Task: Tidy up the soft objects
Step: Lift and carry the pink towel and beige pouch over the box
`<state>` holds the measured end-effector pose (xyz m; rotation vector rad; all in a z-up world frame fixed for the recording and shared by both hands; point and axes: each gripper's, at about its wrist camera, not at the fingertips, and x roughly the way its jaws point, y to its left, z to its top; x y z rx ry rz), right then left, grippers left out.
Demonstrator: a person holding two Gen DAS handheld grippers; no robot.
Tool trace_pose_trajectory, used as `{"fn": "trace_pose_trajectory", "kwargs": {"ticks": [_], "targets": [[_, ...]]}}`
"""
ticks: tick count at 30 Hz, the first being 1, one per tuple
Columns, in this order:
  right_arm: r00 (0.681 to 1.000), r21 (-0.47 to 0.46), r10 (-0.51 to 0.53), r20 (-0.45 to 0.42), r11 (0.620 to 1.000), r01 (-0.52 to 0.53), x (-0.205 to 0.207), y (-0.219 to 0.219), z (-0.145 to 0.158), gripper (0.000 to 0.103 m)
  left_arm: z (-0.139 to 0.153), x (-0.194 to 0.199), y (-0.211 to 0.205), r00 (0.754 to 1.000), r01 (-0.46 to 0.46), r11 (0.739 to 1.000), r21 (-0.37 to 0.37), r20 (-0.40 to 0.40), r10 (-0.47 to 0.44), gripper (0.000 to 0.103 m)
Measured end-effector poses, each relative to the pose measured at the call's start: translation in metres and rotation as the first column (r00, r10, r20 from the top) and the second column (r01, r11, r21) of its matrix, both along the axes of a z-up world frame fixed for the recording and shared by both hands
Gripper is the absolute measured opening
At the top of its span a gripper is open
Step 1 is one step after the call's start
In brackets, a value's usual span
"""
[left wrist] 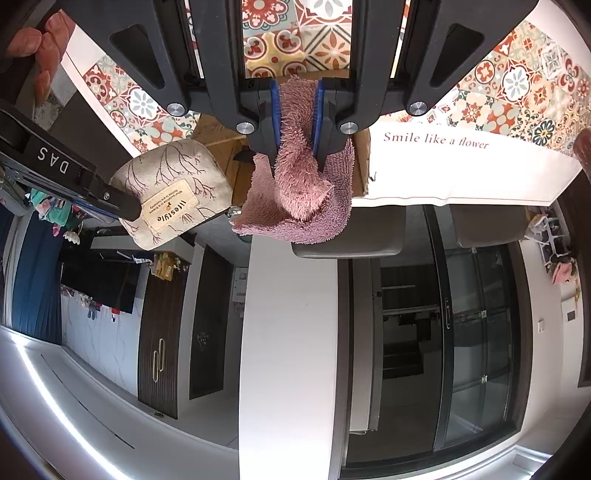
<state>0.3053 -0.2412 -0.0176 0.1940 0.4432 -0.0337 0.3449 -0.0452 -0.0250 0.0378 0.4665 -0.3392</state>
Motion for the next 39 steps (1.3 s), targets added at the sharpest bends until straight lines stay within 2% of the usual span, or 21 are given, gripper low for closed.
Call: {"fn": "trace_pose_trajectory", "kwargs": {"ticks": [11,21,33,39], "targets": [[1.000,-0.012,0.015,0.009,1.000,-0.014,0.031,0.002,0.004,0.016,0.001,0.029,-0.002,1.000,-0.009,1.000,0.011,0.008,0.009,0.015],[1.000,-0.031,0.026,-0.010,0.999,-0.026,0.053,0.002,-0.009,0.016,-0.013,0.064,-0.006,0.999,0.009,1.000,0.000,-0.045,-0.009,0.015],[0.993,-0.061,0.043,-0.110,0.997,-0.050,0.099,0.010,-0.033,0.016,-0.043,0.111,-0.015,0.991,0.047,0.997,0.053,-0.125,-0.040,0.015],[0.981,-0.087,0.044,-0.188,0.994,-0.061,0.120,0.014,-0.054,0.016,-0.066,0.127,-0.023,0.978,0.063,0.995,0.082,-0.205,-0.045,0.015]]}}
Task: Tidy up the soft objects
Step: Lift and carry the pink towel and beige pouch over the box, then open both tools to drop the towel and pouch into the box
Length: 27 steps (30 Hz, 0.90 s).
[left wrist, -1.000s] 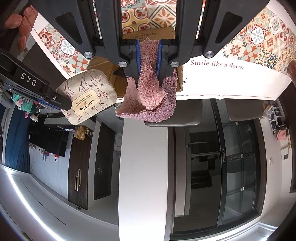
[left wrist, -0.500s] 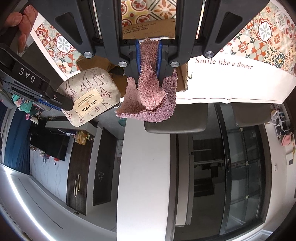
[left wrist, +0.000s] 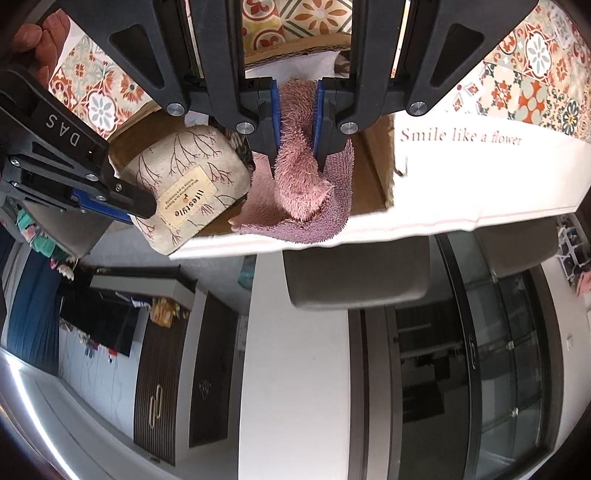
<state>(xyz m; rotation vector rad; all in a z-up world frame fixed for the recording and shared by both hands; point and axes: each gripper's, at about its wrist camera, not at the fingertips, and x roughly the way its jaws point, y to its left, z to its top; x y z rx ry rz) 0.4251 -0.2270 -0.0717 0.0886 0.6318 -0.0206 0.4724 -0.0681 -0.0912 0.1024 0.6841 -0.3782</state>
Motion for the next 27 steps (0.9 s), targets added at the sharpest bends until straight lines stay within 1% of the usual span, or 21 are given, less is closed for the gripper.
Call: {"fn": "trace_pose_trajectory", "kwargs": {"ticks": [9,13,15,16,17,18,21,22,24,27], "targets": [[0.994,-0.056,0.020,-0.103,0.998,-0.026,0.023,0.000,-0.028,0.016,-0.020,0.002,-0.010,0.997,0.025,0.998,0.050,-0.073,-0.021,0.016],[0.987,-0.073,0.037,-0.153,0.996,-0.048,0.029,0.004,-0.040,0.016,-0.025,0.001,-0.017,0.995,0.041,0.995,0.089,-0.092,-0.032,0.018],[0.984,-0.084,0.039,-0.172,0.995,-0.054,0.031,0.005,-0.045,0.017,-0.026,0.000,-0.019,0.995,0.043,0.993,0.110,-0.096,-0.032,0.022],[0.983,-0.089,0.037,-0.182,0.995,-0.054,0.031,0.005,-0.047,0.017,-0.026,0.000,-0.020,0.995,0.038,0.992,0.117,-0.091,-0.028,0.030],[0.982,-0.091,0.034,-0.187,0.995,-0.052,0.031,0.005,-0.048,0.018,-0.025,-0.001,-0.020,0.996,0.034,0.992,0.118,-0.087,-0.024,0.041],[0.982,-0.088,0.029,-0.187,0.995,-0.047,0.031,0.004,-0.050,0.021,-0.025,-0.001,-0.018,0.996,0.032,0.993,0.118,-0.085,-0.022,0.045],[0.982,-0.076,0.006,-0.188,0.997,-0.021,0.032,-0.001,-0.048,0.037,-0.020,-0.001,-0.017,0.997,0.034,0.993,0.111,-0.078,-0.026,0.056],[0.983,-0.074,0.002,-0.185,0.997,-0.016,0.031,-0.001,-0.046,0.039,-0.018,-0.002,-0.017,0.997,0.031,0.993,0.112,-0.074,-0.022,0.061],[0.986,-0.072,0.001,-0.165,0.997,-0.013,0.027,-0.001,-0.040,0.042,-0.012,-0.005,-0.015,0.998,0.020,0.994,0.109,-0.057,-0.014,0.061],[0.990,-0.088,-0.014,-0.138,0.996,0.002,0.019,0.000,-0.030,0.046,-0.002,-0.012,-0.010,0.999,0.004,0.995,0.095,-0.037,-0.001,0.066]]}}
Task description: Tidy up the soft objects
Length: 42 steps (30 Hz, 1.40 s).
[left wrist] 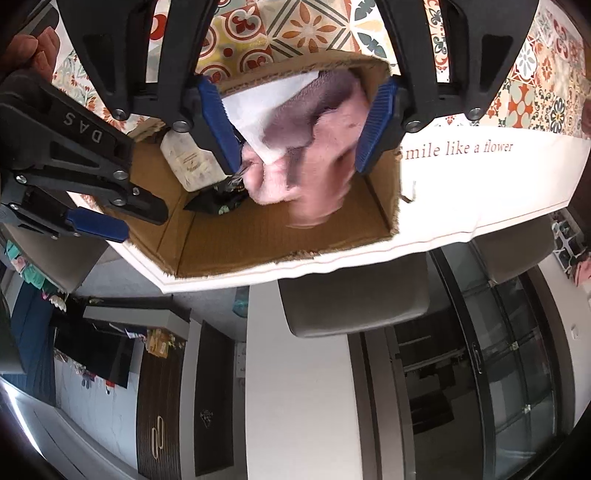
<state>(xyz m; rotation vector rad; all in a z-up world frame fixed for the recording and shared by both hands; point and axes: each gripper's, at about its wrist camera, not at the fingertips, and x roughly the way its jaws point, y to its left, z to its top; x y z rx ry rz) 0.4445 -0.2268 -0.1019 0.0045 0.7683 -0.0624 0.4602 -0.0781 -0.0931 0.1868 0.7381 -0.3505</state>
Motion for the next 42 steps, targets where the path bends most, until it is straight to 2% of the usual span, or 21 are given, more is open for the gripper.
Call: {"fn": "trace_pose_trajectory", "kwargs": {"ticks": [6,13,27,32,42], "targets": [[0.998,0.036,-0.045,0.048,0.998,0.044,-0.020,-0.003,0.024,0.053,0.025,-0.020,0.016,0.997,-0.047,0.999,-0.011,0.052,0.048,0.072],[0.993,0.061,-0.077,0.093,0.996,0.072,-0.054,0.005,0.048,0.053,0.050,-0.053,0.038,0.989,-0.087,0.996,-0.022,0.121,0.089,0.078],[0.971,0.031,-0.158,0.179,0.987,0.155,-0.143,0.039,0.078,0.071,0.083,-0.133,0.074,0.971,-0.076,0.996,-0.055,0.224,0.087,0.083],[0.966,0.022,-0.163,0.199,0.987,0.162,-0.170,0.047,0.083,0.071,0.090,-0.162,0.081,0.968,-0.075,0.995,-0.063,0.236,0.088,0.084],[0.962,0.015,-0.125,0.244,0.992,0.125,-0.220,0.050,0.094,0.071,0.103,-0.220,0.085,0.953,-0.137,0.986,-0.095,0.260,0.158,0.085]]}}
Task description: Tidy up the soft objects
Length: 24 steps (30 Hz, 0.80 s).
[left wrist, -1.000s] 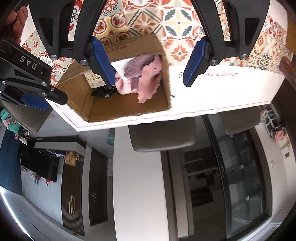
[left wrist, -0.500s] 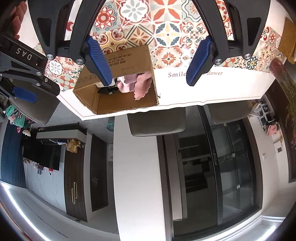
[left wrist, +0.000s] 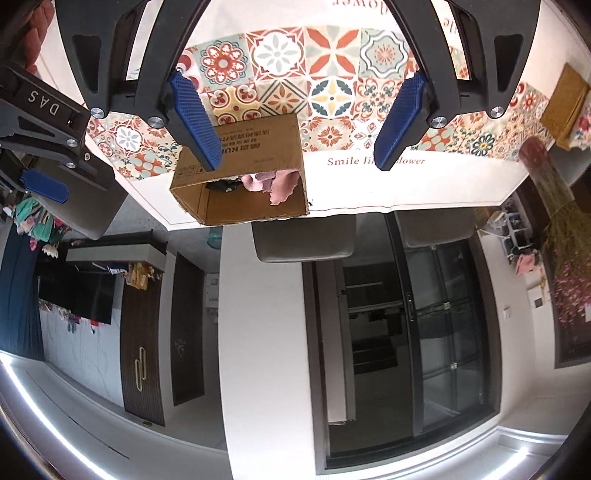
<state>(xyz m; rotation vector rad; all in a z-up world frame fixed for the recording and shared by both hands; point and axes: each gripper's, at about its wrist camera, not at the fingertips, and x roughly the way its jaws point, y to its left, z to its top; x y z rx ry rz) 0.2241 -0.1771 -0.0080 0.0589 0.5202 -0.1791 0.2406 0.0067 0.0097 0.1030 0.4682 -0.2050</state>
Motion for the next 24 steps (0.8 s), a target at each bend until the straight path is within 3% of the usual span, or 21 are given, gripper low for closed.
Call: {"fn": "trace_pose_trajectory", "kwargs": {"ticks": [6,9,13,24], "targets": [[0.999,-0.001,0.037,0.013,0.999,-0.037,-0.031,-0.002,0.007,0.072,0.007,-0.039,0.001,0.999,-0.032,0.999,-0.018,0.016,0.033,0.085],[0.999,-0.007,0.046,0.019,0.999,-0.046,-0.048,-0.004,0.009,0.079,0.013,-0.058,0.001,0.999,-0.034,0.999,-0.027,0.023,0.035,0.087],[0.998,-0.011,0.042,0.042,0.999,-0.041,-0.074,-0.007,0.014,0.082,0.018,-0.085,-0.003,0.998,-0.044,0.999,-0.027,0.037,0.045,0.089],[0.997,-0.012,0.019,0.070,1.000,-0.019,-0.131,-0.017,0.024,0.082,0.024,-0.133,-0.005,0.996,-0.060,0.998,-0.025,0.072,0.061,0.097]]}}
